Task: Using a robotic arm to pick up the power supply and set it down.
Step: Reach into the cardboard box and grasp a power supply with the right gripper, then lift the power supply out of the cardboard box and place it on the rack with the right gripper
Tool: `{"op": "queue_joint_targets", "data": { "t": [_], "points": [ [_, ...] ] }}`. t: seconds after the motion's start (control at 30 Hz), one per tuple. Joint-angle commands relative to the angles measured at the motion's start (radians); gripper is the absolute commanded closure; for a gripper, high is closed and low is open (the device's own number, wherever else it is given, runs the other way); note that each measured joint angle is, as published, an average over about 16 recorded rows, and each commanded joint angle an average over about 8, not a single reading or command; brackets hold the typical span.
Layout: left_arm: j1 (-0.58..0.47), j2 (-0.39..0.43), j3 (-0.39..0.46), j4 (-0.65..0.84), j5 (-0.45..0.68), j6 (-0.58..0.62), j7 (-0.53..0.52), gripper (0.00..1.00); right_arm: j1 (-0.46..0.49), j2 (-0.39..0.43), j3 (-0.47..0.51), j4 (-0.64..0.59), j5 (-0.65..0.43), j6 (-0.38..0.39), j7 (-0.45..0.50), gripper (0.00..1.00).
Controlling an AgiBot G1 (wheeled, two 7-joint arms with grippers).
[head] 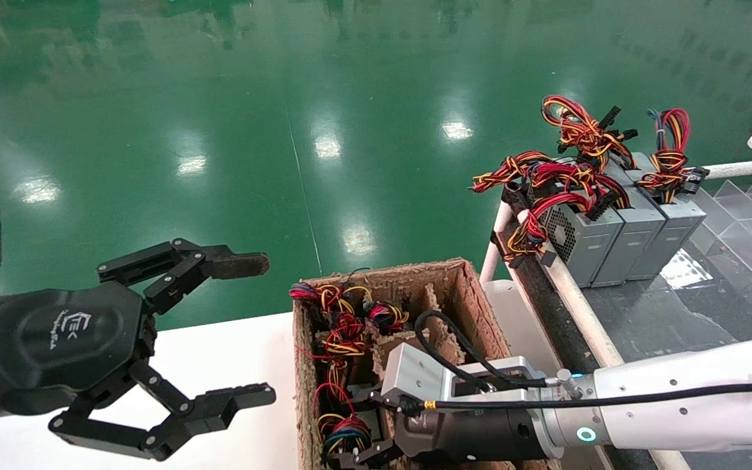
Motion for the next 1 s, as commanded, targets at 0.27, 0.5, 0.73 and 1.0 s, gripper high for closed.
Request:
{"op": "queue_joint_targets", "data": {
  "t": [0.27,0.5,0.73,1.0],
  "points": [
    [0.000,0.000,0.000,0.000,0.000,0.000,0.000,0.00,0.003,-0.008,-0.002,-0.036,0.001,-0.006,-0.024,1.00],
    [0.000,0.000,0.000,0.000,0.000,0.000,0.000,0.00,0.005,-0.011,-0.001,-0.063,0.012,-0.020,-0.042,1.00],
    [0.000,0.000,0.000,0.000,0.000,0.000,0.000,0.00,0.004,-0.010,0.006,-0.080,0.032,-0.032,-0.060,1.00],
    [0.000,0.000,0.000,0.000,0.000,0.000,0.000,0.00,-0.009,0.015,0.047,-0.087,0.112,-0.052,-0.089,1.00]
  ]
}}
